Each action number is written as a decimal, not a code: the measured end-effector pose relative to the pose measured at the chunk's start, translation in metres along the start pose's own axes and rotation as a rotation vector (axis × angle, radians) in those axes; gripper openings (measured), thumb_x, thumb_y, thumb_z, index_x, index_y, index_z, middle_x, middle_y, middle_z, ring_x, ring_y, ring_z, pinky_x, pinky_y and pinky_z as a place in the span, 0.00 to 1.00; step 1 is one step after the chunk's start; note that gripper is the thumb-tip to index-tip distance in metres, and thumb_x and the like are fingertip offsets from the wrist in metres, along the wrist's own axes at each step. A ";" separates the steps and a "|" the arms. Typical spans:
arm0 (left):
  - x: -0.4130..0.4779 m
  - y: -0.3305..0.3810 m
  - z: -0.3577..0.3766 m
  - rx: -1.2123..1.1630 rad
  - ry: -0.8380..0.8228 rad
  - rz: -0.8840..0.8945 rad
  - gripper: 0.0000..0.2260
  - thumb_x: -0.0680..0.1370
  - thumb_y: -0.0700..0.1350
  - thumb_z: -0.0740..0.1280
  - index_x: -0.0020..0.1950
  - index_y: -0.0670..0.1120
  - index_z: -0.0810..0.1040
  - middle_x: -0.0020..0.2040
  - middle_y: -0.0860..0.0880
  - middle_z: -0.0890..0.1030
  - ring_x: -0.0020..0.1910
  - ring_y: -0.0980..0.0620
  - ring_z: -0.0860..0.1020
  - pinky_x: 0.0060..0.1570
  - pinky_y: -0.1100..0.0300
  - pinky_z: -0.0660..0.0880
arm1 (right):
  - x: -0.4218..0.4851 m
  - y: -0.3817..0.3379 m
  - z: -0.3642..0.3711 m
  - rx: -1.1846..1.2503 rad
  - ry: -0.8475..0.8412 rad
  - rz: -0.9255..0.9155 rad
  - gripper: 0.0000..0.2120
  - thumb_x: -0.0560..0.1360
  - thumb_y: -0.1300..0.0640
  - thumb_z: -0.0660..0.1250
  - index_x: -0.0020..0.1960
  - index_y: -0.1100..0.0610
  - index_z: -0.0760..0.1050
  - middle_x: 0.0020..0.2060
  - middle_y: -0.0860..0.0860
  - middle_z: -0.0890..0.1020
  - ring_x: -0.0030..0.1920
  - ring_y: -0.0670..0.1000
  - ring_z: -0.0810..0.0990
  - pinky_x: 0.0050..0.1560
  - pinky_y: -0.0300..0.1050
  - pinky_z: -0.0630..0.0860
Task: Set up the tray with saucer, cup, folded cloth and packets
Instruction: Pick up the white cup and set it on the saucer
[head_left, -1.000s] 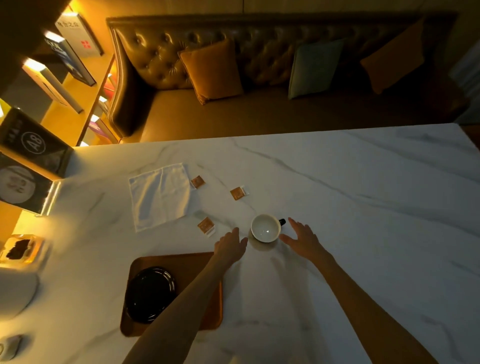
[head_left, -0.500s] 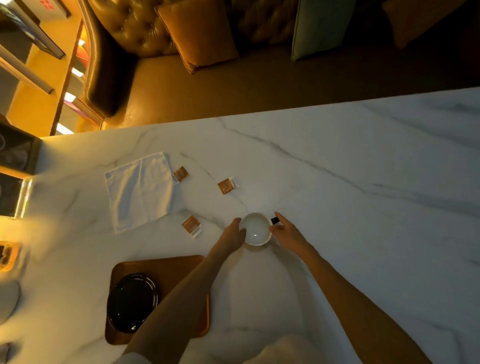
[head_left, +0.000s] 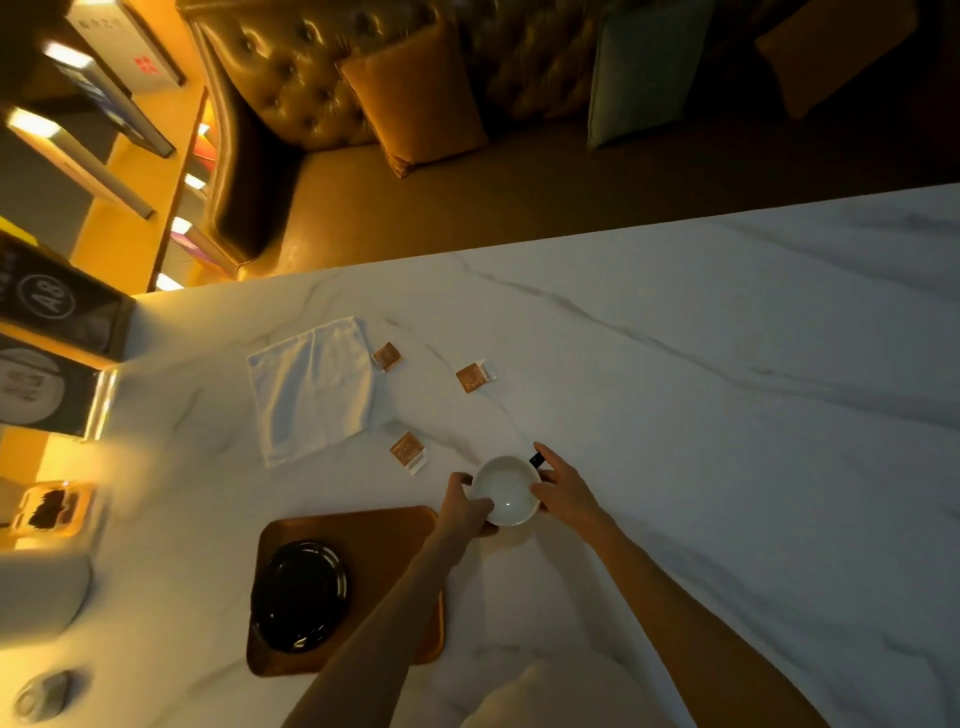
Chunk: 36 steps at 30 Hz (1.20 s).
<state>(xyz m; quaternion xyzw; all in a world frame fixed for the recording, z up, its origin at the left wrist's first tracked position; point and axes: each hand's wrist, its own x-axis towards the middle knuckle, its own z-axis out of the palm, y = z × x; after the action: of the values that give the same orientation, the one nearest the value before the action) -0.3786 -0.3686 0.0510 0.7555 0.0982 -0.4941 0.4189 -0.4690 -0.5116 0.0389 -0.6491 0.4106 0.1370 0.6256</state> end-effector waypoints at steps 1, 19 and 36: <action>-0.008 -0.006 -0.006 -0.051 -0.010 0.021 0.24 0.75 0.33 0.64 0.69 0.45 0.63 0.60 0.38 0.72 0.54 0.36 0.78 0.38 0.50 0.82 | -0.005 -0.001 0.007 -0.009 -0.012 -0.033 0.32 0.76 0.65 0.61 0.76 0.49 0.57 0.66 0.60 0.75 0.63 0.59 0.75 0.62 0.59 0.76; -0.121 -0.147 -0.146 -0.745 -0.092 0.074 0.25 0.73 0.31 0.62 0.64 0.54 0.70 0.62 0.40 0.70 0.61 0.36 0.74 0.45 0.47 0.82 | -0.124 0.009 0.174 0.388 -0.418 -0.079 0.20 0.75 0.43 0.67 0.65 0.47 0.74 0.58 0.53 0.81 0.59 0.53 0.80 0.59 0.54 0.78; -0.156 -0.211 -0.286 -0.408 -0.313 -0.026 0.25 0.76 0.34 0.67 0.70 0.44 0.63 0.66 0.38 0.68 0.59 0.34 0.78 0.56 0.40 0.79 | -0.180 0.022 0.319 0.272 -0.162 -0.030 0.14 0.80 0.47 0.58 0.63 0.48 0.72 0.57 0.53 0.79 0.53 0.53 0.83 0.47 0.47 0.82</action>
<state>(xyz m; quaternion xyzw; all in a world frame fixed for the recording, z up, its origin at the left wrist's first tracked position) -0.3843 0.0143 0.1128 0.5683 0.1395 -0.5801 0.5666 -0.4897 -0.1495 0.0909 -0.5514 0.3636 0.1227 0.7407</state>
